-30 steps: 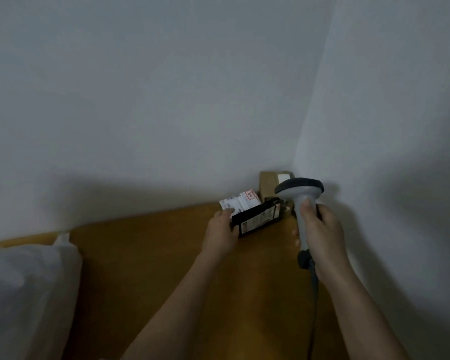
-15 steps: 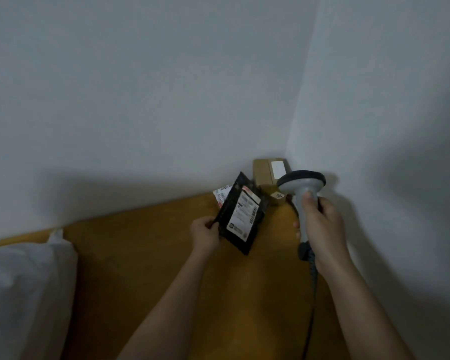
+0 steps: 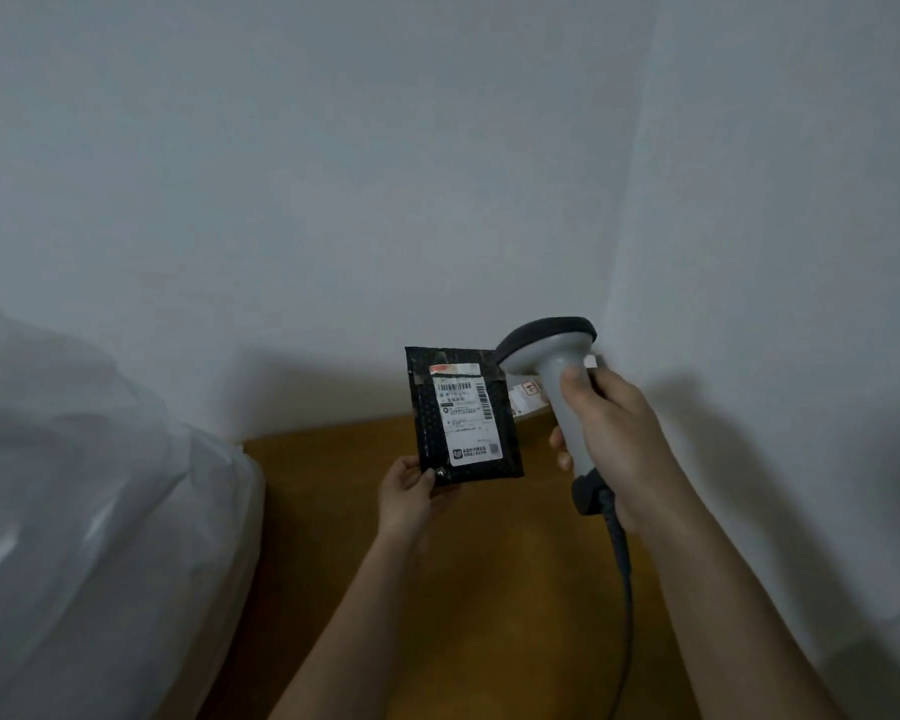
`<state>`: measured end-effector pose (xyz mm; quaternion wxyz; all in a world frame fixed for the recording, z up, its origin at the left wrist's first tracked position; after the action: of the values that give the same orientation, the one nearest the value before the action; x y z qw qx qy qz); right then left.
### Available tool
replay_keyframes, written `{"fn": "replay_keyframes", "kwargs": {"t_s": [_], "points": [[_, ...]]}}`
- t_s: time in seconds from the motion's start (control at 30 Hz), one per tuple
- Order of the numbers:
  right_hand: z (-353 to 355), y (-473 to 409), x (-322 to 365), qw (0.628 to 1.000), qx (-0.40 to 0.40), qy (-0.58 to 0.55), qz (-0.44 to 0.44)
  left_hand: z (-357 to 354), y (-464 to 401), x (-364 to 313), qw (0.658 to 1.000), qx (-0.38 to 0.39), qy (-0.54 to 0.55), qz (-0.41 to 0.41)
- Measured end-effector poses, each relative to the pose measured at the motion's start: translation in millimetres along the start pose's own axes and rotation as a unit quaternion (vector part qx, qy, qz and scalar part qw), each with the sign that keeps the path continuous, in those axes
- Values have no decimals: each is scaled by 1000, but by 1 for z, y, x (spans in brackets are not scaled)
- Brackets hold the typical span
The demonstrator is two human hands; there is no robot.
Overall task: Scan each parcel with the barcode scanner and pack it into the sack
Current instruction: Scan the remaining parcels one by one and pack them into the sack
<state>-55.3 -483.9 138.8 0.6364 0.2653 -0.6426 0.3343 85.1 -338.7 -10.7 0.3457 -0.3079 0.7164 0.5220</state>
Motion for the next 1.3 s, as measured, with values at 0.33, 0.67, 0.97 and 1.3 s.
{"fn": "replay_keyframes", "kwargs": {"t_s": [0.33, 0.67, 0.97, 1.3], "points": [[-11, 66, 63, 997, 29, 27, 72, 29, 53, -13, 998, 17, 60, -26], [-19, 100, 93, 993, 40, 39, 103, 40, 88, -24, 994, 38, 88, -53], [-25, 121, 107, 990, 33, 41, 130, 46, 112, -33, 991, 55, 102, -72], [-39, 139, 126, 985, 38, 40, 163, 57, 143, -53, 983, 69, 108, -132]]}}
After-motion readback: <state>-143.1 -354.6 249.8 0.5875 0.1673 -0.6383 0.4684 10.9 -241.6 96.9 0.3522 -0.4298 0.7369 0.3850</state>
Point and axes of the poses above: each hand's wrist, its own y-axis away from the middle knuckle, its own z-axis out of the back of the hand, x = y × z, the point moved 2 cm from there along -y, towards the middle knuckle, and after that the axes turned 10 degrees about z, right-handed, at the moved point
